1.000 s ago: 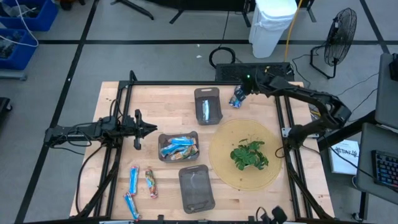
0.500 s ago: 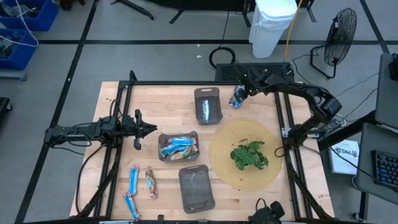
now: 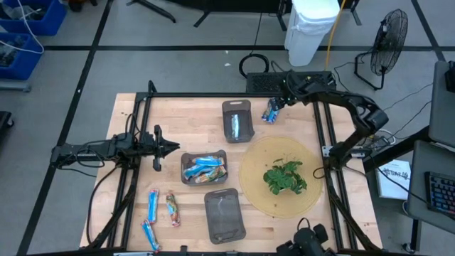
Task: Pick and place Granola Bars by type
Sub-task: Put the blue granola bar into the top black bin
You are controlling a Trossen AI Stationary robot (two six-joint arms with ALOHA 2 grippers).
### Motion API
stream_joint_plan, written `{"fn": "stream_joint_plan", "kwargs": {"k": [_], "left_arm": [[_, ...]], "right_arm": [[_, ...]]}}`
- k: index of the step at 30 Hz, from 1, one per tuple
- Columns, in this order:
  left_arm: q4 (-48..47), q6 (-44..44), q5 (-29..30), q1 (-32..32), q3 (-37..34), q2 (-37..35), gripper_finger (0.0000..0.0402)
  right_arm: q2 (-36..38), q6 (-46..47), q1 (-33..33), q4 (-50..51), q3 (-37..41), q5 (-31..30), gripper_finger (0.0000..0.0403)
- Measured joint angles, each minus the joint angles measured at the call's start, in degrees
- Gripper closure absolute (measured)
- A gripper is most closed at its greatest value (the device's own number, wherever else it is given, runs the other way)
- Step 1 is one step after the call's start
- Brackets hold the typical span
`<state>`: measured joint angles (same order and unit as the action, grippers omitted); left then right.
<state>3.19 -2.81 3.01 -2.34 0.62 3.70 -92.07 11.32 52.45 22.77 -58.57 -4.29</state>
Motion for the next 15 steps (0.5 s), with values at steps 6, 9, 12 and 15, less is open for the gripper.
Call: {"fn": "stream_joint_plan", "kwargs": {"k": [6, 9, 12, 15], "left_arm": [[0.0, 0.0, 0.0, 0.0, 0.0, 0.0, 0.0355], [0.0, 0.0, 0.0, 0.0, 0.0, 0.0, 0.0355], [0.0, 0.0, 0.0, 0.0, 0.0, 0.0, 0.0355], [0.0, 0.0, 0.0, 0.0, 0.0, 0.0, 0.0355]], "right_arm": [[-3.7, 0.0, 0.5, -1.3, 0.0, 1.5, 0.0173], [-5.6, 0.0, 0.5, -1.8, 0.0, 1.6, 0.0173], [-6.9, 0.0, 0.5, -1.9, 0.0, 1.5, 0.0177], [-7.8, 0.0, 0.5, -2.0, 0.0, 1.5, 0.0182]]}}
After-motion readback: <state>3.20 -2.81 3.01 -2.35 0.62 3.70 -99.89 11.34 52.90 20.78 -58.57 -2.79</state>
